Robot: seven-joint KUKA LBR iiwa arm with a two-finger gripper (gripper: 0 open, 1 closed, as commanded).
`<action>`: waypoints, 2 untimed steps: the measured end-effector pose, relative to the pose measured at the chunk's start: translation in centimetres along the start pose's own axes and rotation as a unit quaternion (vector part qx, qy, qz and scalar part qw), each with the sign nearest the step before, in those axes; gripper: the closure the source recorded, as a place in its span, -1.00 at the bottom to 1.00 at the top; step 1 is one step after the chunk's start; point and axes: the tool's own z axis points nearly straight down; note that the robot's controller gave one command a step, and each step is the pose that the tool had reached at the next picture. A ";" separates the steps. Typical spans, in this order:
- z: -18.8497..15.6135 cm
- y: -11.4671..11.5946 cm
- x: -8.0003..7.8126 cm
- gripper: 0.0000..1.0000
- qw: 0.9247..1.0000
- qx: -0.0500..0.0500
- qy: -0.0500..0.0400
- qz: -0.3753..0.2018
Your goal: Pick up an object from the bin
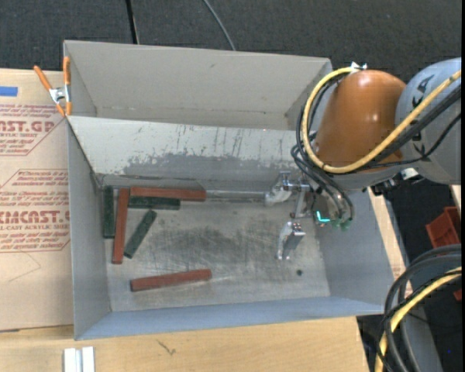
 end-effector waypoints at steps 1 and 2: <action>-0.4 0.0 -0.2 -1.00 1.000 0.000 -0.004 0.000; 4.7 3.2 -0.3 -1.00 1.000 0.000 -0.007 0.015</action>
Offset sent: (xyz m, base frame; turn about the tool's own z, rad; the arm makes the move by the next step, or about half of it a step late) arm -0.0010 0.0711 -0.1090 0.0588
